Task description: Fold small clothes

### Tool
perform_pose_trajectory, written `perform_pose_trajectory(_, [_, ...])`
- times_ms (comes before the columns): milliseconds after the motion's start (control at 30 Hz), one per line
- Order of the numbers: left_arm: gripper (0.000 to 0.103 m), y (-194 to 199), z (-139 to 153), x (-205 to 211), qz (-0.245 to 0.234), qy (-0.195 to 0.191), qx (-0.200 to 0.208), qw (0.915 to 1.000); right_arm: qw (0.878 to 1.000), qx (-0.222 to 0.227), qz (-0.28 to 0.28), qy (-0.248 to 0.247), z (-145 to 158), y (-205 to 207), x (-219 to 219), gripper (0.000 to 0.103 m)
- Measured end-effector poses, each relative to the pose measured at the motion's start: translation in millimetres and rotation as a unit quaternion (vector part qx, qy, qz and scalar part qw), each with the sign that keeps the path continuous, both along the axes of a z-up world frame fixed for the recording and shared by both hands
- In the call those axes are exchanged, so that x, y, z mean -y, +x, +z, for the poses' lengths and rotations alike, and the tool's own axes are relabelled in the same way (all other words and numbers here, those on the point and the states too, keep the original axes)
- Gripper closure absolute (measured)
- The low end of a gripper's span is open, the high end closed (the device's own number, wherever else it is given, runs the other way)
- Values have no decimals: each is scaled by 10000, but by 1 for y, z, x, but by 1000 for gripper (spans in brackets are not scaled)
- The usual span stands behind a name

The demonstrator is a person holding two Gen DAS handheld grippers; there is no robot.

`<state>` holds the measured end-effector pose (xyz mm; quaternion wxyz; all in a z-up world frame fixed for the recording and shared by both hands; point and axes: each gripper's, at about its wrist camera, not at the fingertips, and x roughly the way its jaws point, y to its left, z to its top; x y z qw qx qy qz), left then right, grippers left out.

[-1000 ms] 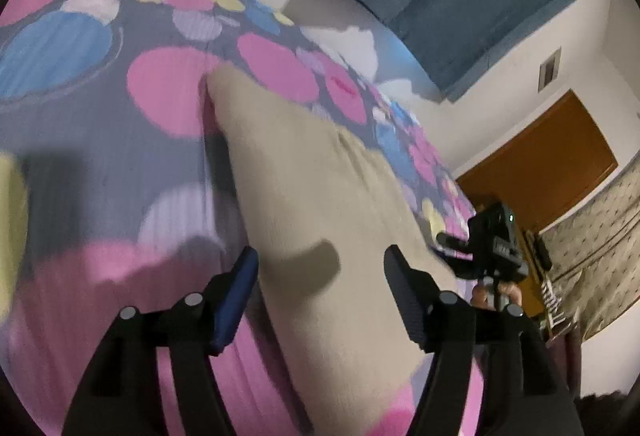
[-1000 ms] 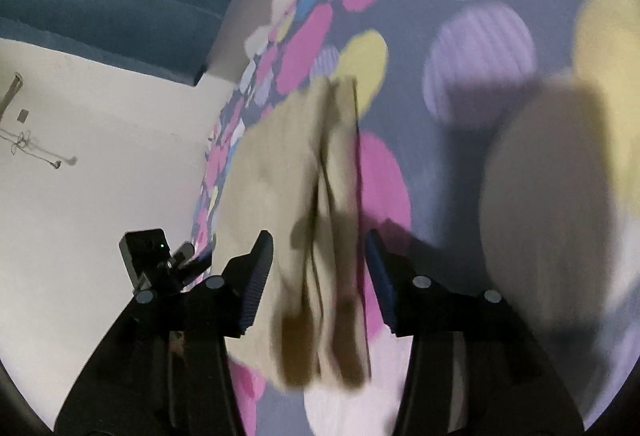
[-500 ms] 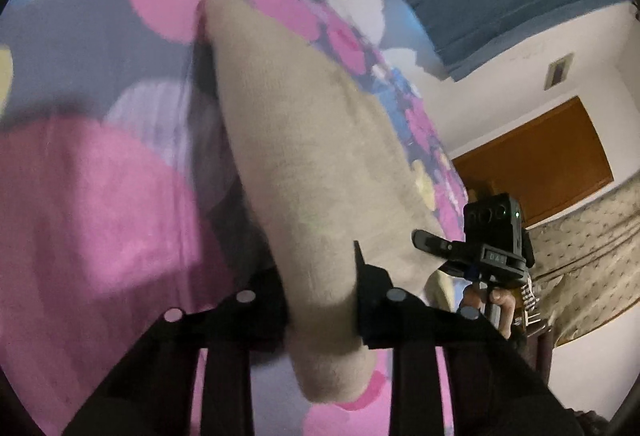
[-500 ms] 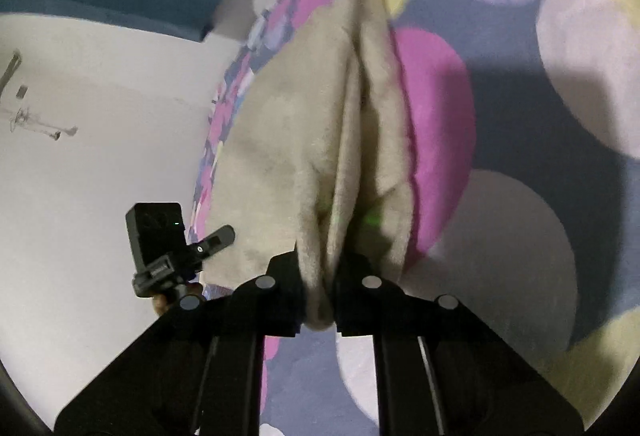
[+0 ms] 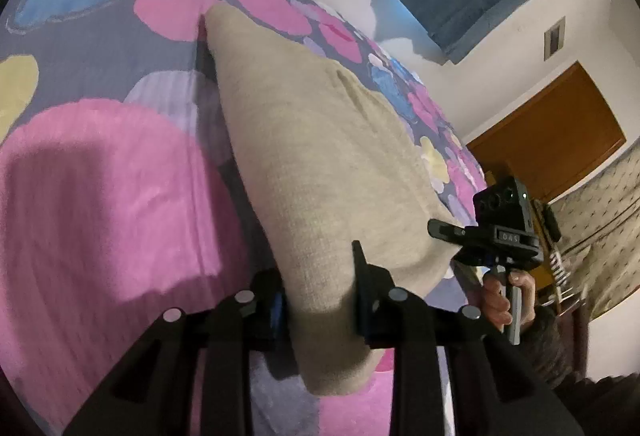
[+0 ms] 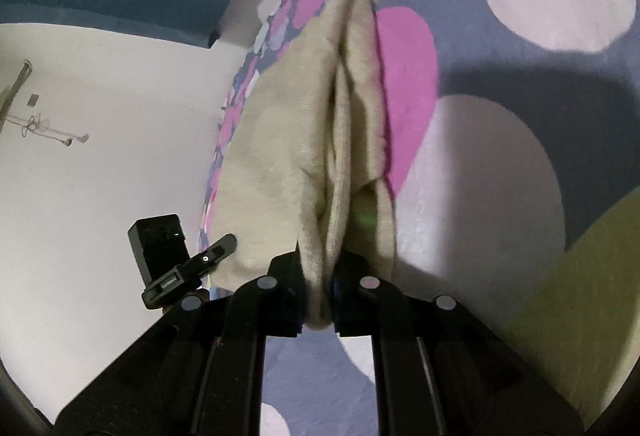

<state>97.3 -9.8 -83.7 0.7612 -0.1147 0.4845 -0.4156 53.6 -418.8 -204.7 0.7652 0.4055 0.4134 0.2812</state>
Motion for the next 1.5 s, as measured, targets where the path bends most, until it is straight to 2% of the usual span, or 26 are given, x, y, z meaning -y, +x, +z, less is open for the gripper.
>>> perform_pose_trajectory(600, [65, -3, -5, -3, 42, -59, 56, 10000, 9999, 148, 10, 13, 1, 0, 0, 94])
perform_pose_trajectory(700, [64, -6, 7, -9, 19, -52, 237, 9997, 9998, 177, 11, 60, 5, -3, 4, 86])
perform_pose_trajectory(767, [60, -4, 15, -13, -43, -133, 332, 9994, 9996, 255, -124, 0, 14, -6, 11, 66])
perform_pose_trajectory(833, [54, 7, 21, -11, -124, -40, 446, 9989, 9990, 334, -267, -114, 24, -3, 20, 55])
perform_pose_trajectory(900, [54, 23, 21, -7, -55, 127, 516, 9986, 9984, 343, -441, -102, 33, 13, 31, 53])
perform_pose_trajectory(1033, [54, 67, 13, 3, 85, 72, 234, 9997, 9983, 221, -513, -143, 37, 63, 35, 53])
perform_pose_trajectory(1133, [53, 90, 6, 11, 178, 85, 168, 9997, 9986, 113, -453, -265, 31, 107, 24, 54])
perform_pose_trajectory(1200, [53, 100, 3, 15, 234, 145, 156, 9995, 9983, 132, -497, -277, 28, 124, 19, 61])
perform_pose_trajectory(1233, [52, 104, -1, 16, 255, 179, 145, 9994, 9983, 140, -483, -301, 28, 130, 17, 82])
perform_pose_trajectory(1267, [51, 107, -5, 16, 278, 204, 128, 9993, 9980, 93, -498, -377, 25, 137, 15, 88])
perform_pose_trajectory(1333, [51, 109, -11, 14, 289, 124, 67, 9995, 9979, -48, -589, -274, 16, 145, 21, 93])
perform_pose_trajectory(1433, [50, 108, -11, 12, 277, 35, 109, 9996, 9967, -1, -810, 114, 7, 146, 35, 94])
perform_pose_trajectory(1500, [50, 107, -9, 14, 295, 75, 148, 9994, 9961, 12, -869, 142, 7, 144, 38, 94])
